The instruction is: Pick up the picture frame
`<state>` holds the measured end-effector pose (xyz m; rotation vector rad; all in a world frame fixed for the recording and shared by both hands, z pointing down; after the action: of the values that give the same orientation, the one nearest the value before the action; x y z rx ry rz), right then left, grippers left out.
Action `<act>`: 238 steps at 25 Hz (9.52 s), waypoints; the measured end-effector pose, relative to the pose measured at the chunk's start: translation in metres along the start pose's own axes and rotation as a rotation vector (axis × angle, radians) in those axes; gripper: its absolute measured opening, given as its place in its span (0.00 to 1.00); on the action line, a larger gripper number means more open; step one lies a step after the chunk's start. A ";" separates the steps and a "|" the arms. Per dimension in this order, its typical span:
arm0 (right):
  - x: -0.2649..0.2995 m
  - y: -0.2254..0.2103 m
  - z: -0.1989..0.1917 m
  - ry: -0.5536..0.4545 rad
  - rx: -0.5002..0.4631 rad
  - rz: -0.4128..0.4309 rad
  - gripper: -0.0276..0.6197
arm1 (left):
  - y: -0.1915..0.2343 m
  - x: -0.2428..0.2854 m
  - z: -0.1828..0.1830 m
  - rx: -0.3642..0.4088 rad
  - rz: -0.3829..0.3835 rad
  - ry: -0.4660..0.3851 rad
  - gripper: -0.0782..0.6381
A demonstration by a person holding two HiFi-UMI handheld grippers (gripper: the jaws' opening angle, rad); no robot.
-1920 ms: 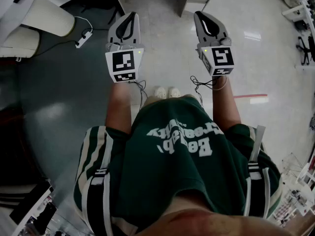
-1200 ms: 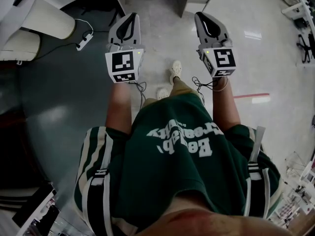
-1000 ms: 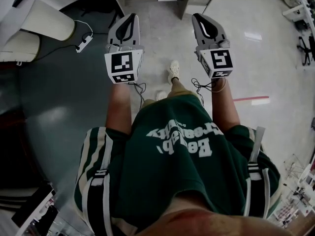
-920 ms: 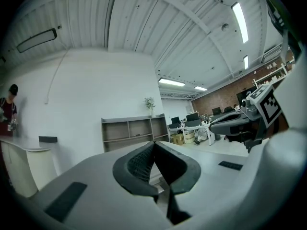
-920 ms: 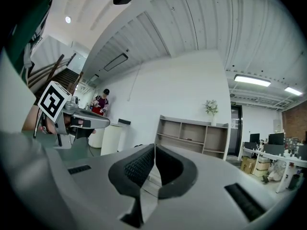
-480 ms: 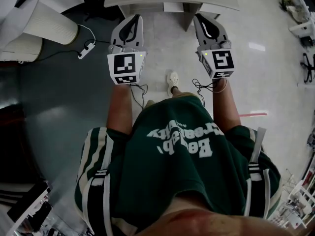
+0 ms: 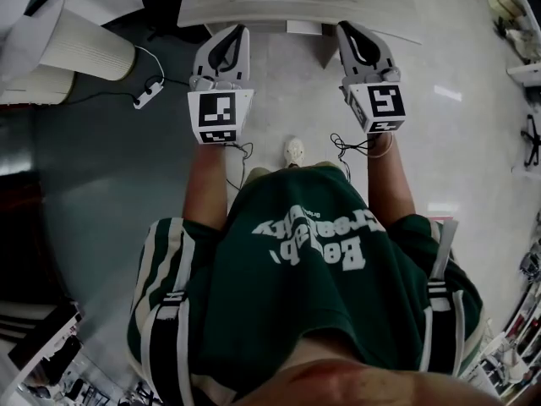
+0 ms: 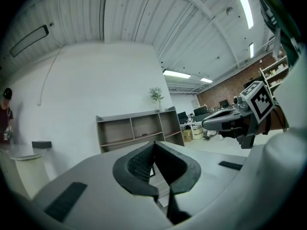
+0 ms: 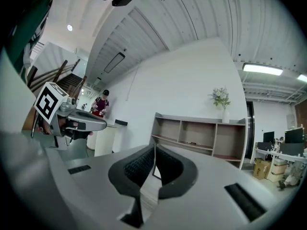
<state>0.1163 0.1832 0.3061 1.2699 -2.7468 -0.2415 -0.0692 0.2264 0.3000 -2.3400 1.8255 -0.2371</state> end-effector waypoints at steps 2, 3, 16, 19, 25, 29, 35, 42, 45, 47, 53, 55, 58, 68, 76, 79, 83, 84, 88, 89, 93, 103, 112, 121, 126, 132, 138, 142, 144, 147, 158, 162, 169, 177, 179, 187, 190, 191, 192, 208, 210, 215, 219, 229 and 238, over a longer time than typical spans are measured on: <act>0.011 -0.012 -0.007 0.015 0.007 0.004 0.10 | -0.001 0.016 -0.003 0.015 0.010 0.009 0.13; 0.015 -0.017 -0.009 0.015 0.009 0.010 0.10 | -0.002 0.022 -0.004 0.028 0.014 0.013 0.13; 0.055 -0.060 -0.027 -0.008 0.033 0.057 0.10 | -0.007 0.082 -0.010 0.073 0.009 0.043 0.13; 0.056 -0.063 -0.027 -0.019 0.037 0.062 0.10 | -0.008 0.083 -0.009 0.068 0.011 0.042 0.13; 0.071 -0.063 -0.027 -0.015 0.049 0.063 0.10 | 0.008 0.091 -0.015 0.069 0.018 0.058 0.13; 0.083 -0.068 -0.035 0.058 0.032 0.062 0.10 | 0.016 0.108 -0.018 0.074 0.014 0.056 0.13; 0.113 -0.075 -0.038 0.012 0.055 0.068 0.10 | 0.030 0.139 -0.026 0.073 -0.010 0.056 0.13; 0.162 -0.094 -0.048 0.089 0.043 0.040 0.10 | 0.060 0.187 -0.038 0.061 -0.030 0.053 0.13; 0.188 -0.101 -0.050 0.097 0.037 0.043 0.10 | 0.076 0.209 -0.043 0.060 -0.037 0.054 0.13; 0.211 -0.107 -0.051 0.105 0.032 0.044 0.10 | 0.091 0.227 -0.048 0.085 -0.038 0.063 0.13; 0.267 -0.115 -0.045 0.131 0.004 0.020 0.10 | 0.133 0.272 -0.054 0.106 -0.049 0.067 0.13; 0.281 -0.118 -0.041 0.130 -0.001 0.015 0.10 | 0.143 0.285 -0.052 0.105 -0.057 0.062 0.13; 0.303 -0.125 -0.037 0.104 -0.012 0.009 0.10 | 0.156 0.307 -0.050 0.109 -0.076 0.053 0.13; 0.370 -0.152 -0.025 0.003 -0.055 -0.017 0.10 | 0.190 0.380 -0.047 0.133 -0.153 0.025 0.13; 0.409 -0.173 -0.041 0.021 -0.046 -0.063 0.10 | 0.197 0.429 -0.054 0.172 -0.227 0.011 0.13; 0.422 -0.179 -0.043 0.027 -0.046 -0.074 0.10 | 0.201 0.443 -0.058 0.181 -0.253 0.019 0.13; 0.433 -0.186 -0.043 0.025 -0.040 -0.087 0.10 | 0.204 0.456 -0.062 0.186 -0.280 0.037 0.13; 0.435 -0.187 -0.043 0.027 -0.042 -0.087 0.10 | 0.205 0.459 -0.061 0.190 -0.282 0.035 0.13; 0.440 -0.189 -0.044 0.037 -0.043 -0.088 0.10 | 0.209 0.467 -0.062 0.184 -0.282 0.029 0.13; 0.440 -0.191 -0.045 0.036 -0.043 -0.089 0.10 | 0.209 0.469 -0.062 0.181 -0.283 0.030 0.13; 0.438 -0.197 -0.050 0.042 -0.037 -0.094 0.10 | 0.205 0.473 -0.069 0.172 -0.285 0.043 0.13; 0.446 -0.230 -0.063 0.027 -0.016 -0.047 0.10 | 0.184 0.496 -0.082 0.208 -0.284 0.117 0.13; 0.461 -0.257 -0.078 0.014 -0.016 0.037 0.10 | 0.161 0.519 -0.094 0.305 -0.351 0.199 0.13; 0.462 -0.276 -0.109 0.007 0.011 0.105 0.10 | 0.133 0.538 -0.134 0.423 -0.480 0.424 0.13; 0.453 -0.294 -0.118 0.009 0.030 0.104 0.10 | 0.112 0.537 -0.157 0.538 -0.612 0.556 0.20; 0.444 -0.314 -0.122 0.010 0.046 0.087 0.10 | 0.085 0.537 -0.180 0.584 -0.841 0.671 0.29; 0.441 -0.328 -0.129 0.018 0.059 0.071 0.10 | 0.073 0.542 -0.219 0.605 -1.002 0.814 0.34; 0.440 -0.326 -0.131 0.015 0.053 0.076 0.10 | 0.072 0.542 -0.249 0.643 -1.052 0.899 0.35; 0.441 -0.325 -0.134 0.021 0.050 0.075 0.10 | 0.073 0.542 -0.264 0.650 -1.071 0.935 0.35; 0.442 -0.326 -0.135 0.025 0.044 0.066 0.10 | 0.071 0.542 -0.283 0.651 -1.100 0.974 0.35; 0.440 -0.326 -0.135 0.039 0.041 0.067 0.10 | 0.060 0.544 -0.331 0.648 -1.157 1.068 0.33; 0.438 -0.325 -0.135 0.041 0.045 0.066 0.10 | 0.055 0.545 -0.342 0.647 -1.163 1.080 0.24; 0.437 -0.322 -0.135 0.045 0.040 0.074 0.10 | 0.057 0.547 -0.342 0.720 -1.162 1.098 0.19; 0.435 -0.320 -0.136 0.045 0.042 0.071 0.10 | 0.059 0.549 -0.346 0.780 -1.124 1.066 0.16; 0.434 -0.318 -0.135 0.042 0.040 0.072 0.10 | 0.058 0.547 -0.346 0.782 -1.121 1.061 0.16; 0.432 -0.313 -0.136 0.043 0.045 0.077 0.10 | 0.057 0.544 -0.346 0.798 -1.100 1.048 0.16; 0.432 -0.314 -0.136 0.042 0.048 0.070 0.10 | 0.058 0.544 -0.345 0.799 -1.091 1.047 0.16; 0.431 -0.314 -0.135 0.042 0.048 0.068 0.10 | 0.057 0.543 -0.345 0.801 -1.087 1.045 0.16; 0.431 -0.314 -0.134 0.041 0.046 0.066 0.10 | 0.056 0.542 -0.344 0.802 -1.082 1.042 0.16; 0.434 -0.314 -0.127 0.033 0.038 0.085 0.10 | 0.055 0.532 -0.324 0.637 -0.944 1.006 0.15; 0.437 -0.311 -0.128 0.036 0.033 0.089 0.10 | 0.057 0.532 -0.314 0.603 -0.916 0.975 0.15; 0.442 -0.305 -0.124 0.072 0.072 0.058 0.10 | 0.062 0.534 -0.280 0.507 -0.841 0.873 0.15; 0.447 -0.297 -0.123 0.088 0.055 0.077 0.10 | 0.070 0.533 -0.256 0.445 -0.788 0.802 0.15; 0.463 -0.275 -0.108 0.094 0.027 0.053 0.10 | 0.109 0.516 -0.193 0.273 -0.647 0.571 0.15; 0.479 -0.250 -0.085 0.074 0.044 -0.025 0.10 | 0.151 0.496 -0.158 0.192 -0.608 0.431 0.15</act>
<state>0.0075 -0.3509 0.3561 1.2968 -2.6904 -0.1338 -0.1276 -0.2963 0.4314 -2.7785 1.0823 -1.0055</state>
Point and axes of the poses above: the fingertips, and each gripper's own axes: x forward along the fingers, y to its left, z out of its top, the point moved 3 cm from there along -x, backward along the fingers, and after that the axes turned 1 degree about z, right-handed, at the moved point
